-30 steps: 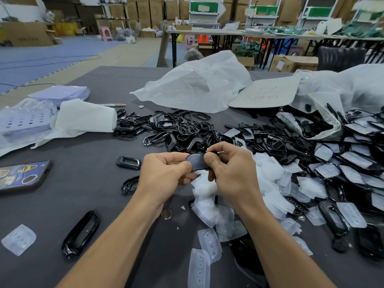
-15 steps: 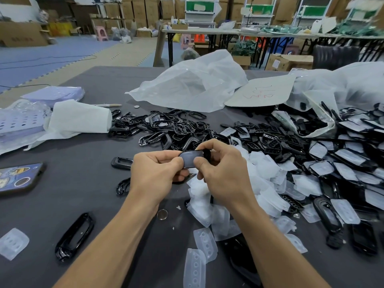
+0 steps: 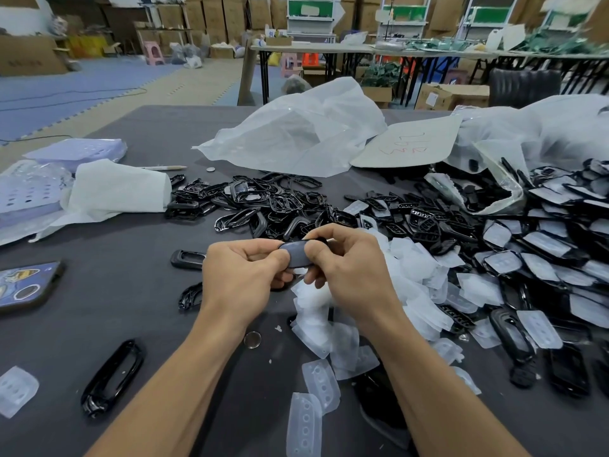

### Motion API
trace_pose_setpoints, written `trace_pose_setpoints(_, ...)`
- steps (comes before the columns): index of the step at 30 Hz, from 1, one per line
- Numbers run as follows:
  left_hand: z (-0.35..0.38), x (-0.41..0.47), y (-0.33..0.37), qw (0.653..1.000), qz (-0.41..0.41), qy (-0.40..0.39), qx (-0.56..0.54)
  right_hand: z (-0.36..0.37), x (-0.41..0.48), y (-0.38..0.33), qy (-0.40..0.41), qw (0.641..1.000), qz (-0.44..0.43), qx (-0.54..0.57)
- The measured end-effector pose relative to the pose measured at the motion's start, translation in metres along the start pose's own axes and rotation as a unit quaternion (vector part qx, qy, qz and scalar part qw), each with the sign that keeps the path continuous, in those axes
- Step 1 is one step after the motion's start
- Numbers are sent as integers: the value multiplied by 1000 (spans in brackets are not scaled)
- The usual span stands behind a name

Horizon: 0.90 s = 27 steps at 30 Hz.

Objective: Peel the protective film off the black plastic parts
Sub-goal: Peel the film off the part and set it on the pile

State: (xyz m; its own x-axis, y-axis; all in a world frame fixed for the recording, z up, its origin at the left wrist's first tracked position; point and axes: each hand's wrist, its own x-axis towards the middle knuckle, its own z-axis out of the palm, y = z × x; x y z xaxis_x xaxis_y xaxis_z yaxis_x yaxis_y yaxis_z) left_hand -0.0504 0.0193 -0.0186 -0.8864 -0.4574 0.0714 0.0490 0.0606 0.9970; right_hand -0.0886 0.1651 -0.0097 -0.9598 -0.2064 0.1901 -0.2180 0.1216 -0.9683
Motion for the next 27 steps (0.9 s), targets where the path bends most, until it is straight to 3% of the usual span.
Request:
trace_pose_setpoints(8, 1, -6, 3, 996, 63, -22, 53, 3, -2, 2, 18, 999, -20, -23)
trace_pose_setpoints(21, 3, -3, 2, 996, 76, 8, 46, 0, 3, 1, -39, 996, 12, 80)
trace_pose_setpoints(27, 2, -2, 1, 996, 79, -14, 40, 3, 0, 1, -21, 999, -10, 42)
